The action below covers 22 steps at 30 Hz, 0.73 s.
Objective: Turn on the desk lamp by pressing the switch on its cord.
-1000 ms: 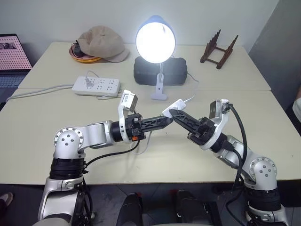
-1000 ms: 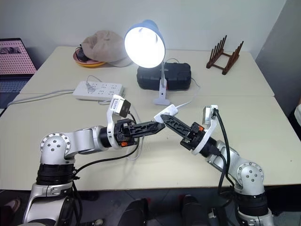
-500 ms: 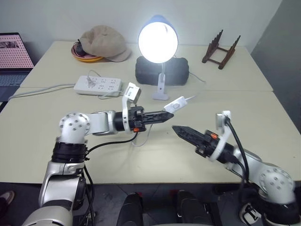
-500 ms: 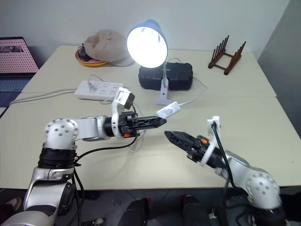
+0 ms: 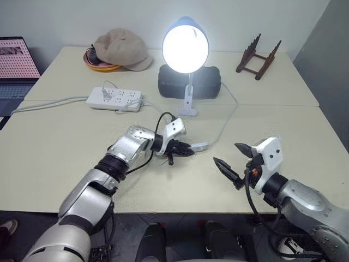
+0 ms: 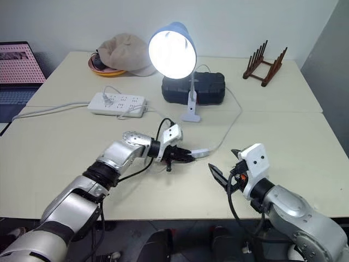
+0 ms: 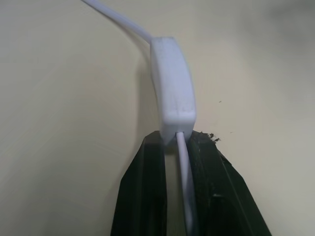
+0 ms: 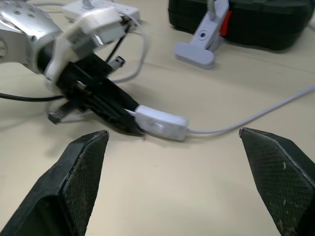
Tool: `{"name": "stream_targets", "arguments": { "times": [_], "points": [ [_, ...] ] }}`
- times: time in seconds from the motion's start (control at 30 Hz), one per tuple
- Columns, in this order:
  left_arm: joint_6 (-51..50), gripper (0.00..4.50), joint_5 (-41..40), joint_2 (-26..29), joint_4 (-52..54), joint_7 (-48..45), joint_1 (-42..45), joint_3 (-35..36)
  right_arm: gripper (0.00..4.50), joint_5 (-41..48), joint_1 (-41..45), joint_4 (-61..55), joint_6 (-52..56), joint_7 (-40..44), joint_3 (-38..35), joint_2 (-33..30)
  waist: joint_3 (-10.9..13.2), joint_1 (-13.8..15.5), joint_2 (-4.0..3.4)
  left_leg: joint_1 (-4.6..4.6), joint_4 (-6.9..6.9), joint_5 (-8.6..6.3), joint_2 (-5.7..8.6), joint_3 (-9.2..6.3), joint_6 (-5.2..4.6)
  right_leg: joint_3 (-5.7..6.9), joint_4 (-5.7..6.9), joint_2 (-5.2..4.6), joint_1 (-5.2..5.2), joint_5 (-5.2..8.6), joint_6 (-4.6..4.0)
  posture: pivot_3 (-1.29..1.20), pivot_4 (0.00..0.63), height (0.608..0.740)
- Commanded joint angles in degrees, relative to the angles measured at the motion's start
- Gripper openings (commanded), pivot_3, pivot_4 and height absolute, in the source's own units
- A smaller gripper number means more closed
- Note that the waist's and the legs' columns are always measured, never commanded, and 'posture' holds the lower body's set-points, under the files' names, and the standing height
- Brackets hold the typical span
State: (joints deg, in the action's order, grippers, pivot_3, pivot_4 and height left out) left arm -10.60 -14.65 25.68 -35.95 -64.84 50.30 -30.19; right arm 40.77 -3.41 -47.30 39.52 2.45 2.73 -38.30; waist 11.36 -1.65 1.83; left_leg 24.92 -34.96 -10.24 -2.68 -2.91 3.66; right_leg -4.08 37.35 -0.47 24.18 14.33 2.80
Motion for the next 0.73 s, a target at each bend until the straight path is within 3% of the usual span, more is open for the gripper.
{"name": "stream_targets", "arguments": {
  "times": [0.03,0.13,0.23,0.33,0.47,0.6,0.73],
  "points": [
    [5.9,1.53,3.6,-0.1,-2.2,-3.0,1.1,2.9,4.5,-4.2,-2.1,1.2,-3.4,3.6,-1.6,0.4,0.0,0.0,0.0,-0.01,0.0,0.0,0.0,0.0,0.0,0.0,0.0,0.0,-0.02,-0.01,0.01,0.0,0.15,0.74],
    [4.6,2.06,3.1,1.9,0.6,-6.2,0.4,5.4,4.5,-4.5,-2.9,2.8,-4.1,7.7,-3.6,-0.2,0.0,-0.3,0.0,-0.03,-0.01,0.0,-0.02,-0.02,0.0,0.0,0.04,0.02,-0.02,-0.03,0.05,0.0,0.15,0.74],
    [1.4,2.78,2.2,7.4,7.3,-9.2,-3.5,8.1,4.5,-3.2,-2.6,5.5,-4.7,14.8,-5.4,-2.1,0.0,-0.6,0.0,-0.12,-0.03,0.0,-0.03,-0.01,-0.01,-0.02,0.22,0.04,-0.01,-0.04,0.07,0.0,0.15,0.74],
    [-4.1,3.38,0.2,10.4,13.4,-7.4,-6.3,12.9,4.5,-1.9,-1.6,8.3,-5.2,20.9,-7.3,-3.7,0.0,-0.7,0.0,-0.22,-0.03,0.01,-0.07,-0.02,-0.01,-0.02,0.4,0.07,-0.02,-0.01,0.02,0.0,0.15,0.74],
    [-17.7,4.37,-6.9,16.7,28.7,-1.5,-13.7,25.3,4.5,-2.4,5.1,18.1,-6.4,34.6,-7.7,-9.4,0.0,-1.0,0.02,-0.22,-0.18,0.02,-0.07,-0.06,-0.01,0.0,0.53,0.06,-0.05,-0.01,0.02,0.0,0.15,0.74],
    [-22.6,4.46,-7.3,22.2,37.7,1.7,-21.1,31.1,4.5,-2.2,10.1,24.0,-7.0,41.6,-8.1,-11.0,0.0,-1.2,0.01,-0.3,-0.22,0.02,-0.07,-0.07,-0.01,0.03,0.55,0.06,-0.11,-0.03,0.05,0.0,0.15,0.74],
    [-23.2,4.46,-7.1,25.2,40.1,3.0,-26.8,34.7,4.5,-5.1,10.9,27.1,-8.6,45.2,-6.8,-10.8,0.0,-1.1,0.0,-0.37,-0.17,0.01,-0.08,-0.07,-0.01,0.04,0.61,0.07,-0.1,0.0,0.02,0.0,0.15,0.74]
  ]
}}
